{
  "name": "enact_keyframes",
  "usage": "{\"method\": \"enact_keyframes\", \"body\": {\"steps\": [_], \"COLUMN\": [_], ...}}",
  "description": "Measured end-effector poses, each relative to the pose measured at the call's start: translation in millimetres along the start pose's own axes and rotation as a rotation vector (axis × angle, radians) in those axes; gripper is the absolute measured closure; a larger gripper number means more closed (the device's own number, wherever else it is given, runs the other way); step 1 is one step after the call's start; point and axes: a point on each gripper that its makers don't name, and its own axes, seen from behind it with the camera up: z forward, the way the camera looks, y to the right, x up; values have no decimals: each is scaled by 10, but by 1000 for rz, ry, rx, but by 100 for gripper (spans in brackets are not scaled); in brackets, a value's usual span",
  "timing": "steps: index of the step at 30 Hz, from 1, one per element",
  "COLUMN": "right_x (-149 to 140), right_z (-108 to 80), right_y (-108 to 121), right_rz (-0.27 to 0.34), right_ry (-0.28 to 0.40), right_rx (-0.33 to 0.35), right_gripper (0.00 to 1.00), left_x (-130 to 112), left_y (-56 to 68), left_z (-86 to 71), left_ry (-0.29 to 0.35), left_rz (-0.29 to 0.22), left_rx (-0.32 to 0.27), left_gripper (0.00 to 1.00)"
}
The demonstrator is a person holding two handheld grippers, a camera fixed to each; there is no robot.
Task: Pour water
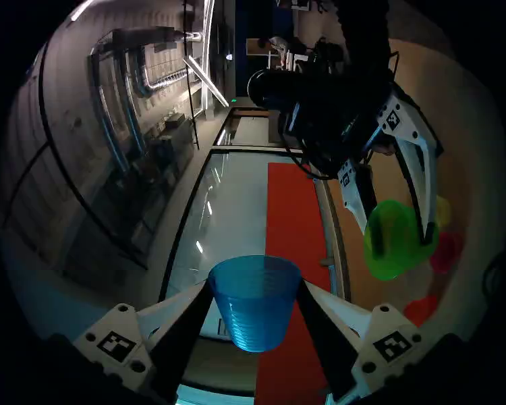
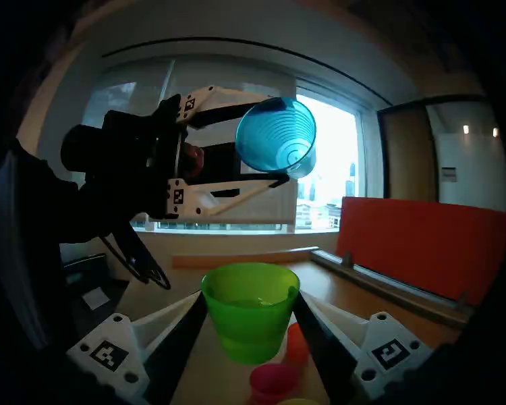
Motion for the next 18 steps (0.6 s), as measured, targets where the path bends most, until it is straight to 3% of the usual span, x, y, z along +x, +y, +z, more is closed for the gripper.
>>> {"method": "enact_keyframes", "body": {"steps": [18], "right_x": [34], "right_z": [-43], "right_y": [21], "right_rz": [-4], "right_ry": [4], "right_rx": [-9], "right_gripper": [11], "left_x": [-256], "left_y": [-103], "left_z": [-8], "left_ry": [-21], "left_rz": [-377], "left_rx": [64], "left_gripper": [14]}}
